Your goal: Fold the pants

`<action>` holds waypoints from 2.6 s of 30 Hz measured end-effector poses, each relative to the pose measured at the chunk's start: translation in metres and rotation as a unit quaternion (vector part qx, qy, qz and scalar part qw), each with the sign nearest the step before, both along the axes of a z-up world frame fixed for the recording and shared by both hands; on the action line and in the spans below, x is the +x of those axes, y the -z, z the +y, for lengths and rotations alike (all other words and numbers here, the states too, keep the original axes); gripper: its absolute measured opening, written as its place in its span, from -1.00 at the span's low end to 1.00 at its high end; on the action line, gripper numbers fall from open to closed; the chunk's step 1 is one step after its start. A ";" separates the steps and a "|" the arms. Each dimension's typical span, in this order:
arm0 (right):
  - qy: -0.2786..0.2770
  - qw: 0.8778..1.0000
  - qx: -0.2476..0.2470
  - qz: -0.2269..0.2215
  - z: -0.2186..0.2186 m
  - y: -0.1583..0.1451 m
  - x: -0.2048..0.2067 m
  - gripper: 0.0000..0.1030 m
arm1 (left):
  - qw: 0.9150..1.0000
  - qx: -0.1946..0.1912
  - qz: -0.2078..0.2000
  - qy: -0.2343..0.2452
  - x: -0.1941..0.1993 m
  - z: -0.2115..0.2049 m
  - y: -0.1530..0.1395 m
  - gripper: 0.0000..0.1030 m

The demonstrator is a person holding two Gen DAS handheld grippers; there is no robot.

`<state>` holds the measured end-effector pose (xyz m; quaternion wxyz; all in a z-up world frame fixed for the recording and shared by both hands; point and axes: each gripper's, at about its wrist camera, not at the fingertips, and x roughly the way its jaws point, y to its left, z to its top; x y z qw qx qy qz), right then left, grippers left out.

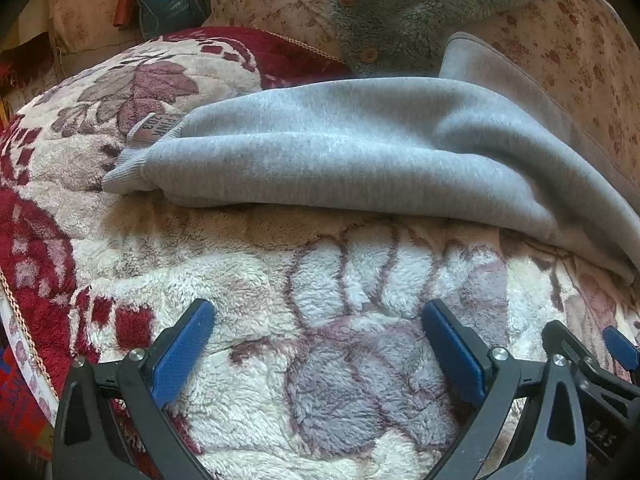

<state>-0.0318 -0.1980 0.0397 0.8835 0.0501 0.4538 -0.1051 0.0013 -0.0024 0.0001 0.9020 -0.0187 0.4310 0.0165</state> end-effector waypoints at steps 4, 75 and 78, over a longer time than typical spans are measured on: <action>-0.055 0.998 0.026 0.007 -0.008 0.000 -0.003 1.00 | 1.000 -0.003 0.000 -0.006 0.000 0.001 -0.006 1.00; -0.309 0.921 -0.217 0.093 -0.271 -0.068 0.078 -0.74 | 0.957 0.037 -0.002 0.288 0.198 -0.028 -0.053 1.00; -0.301 0.925 -0.221 0.073 -0.268 -0.097 0.057 -0.75 | 0.957 0.030 0.015 0.288 0.201 -0.031 -0.048 0.60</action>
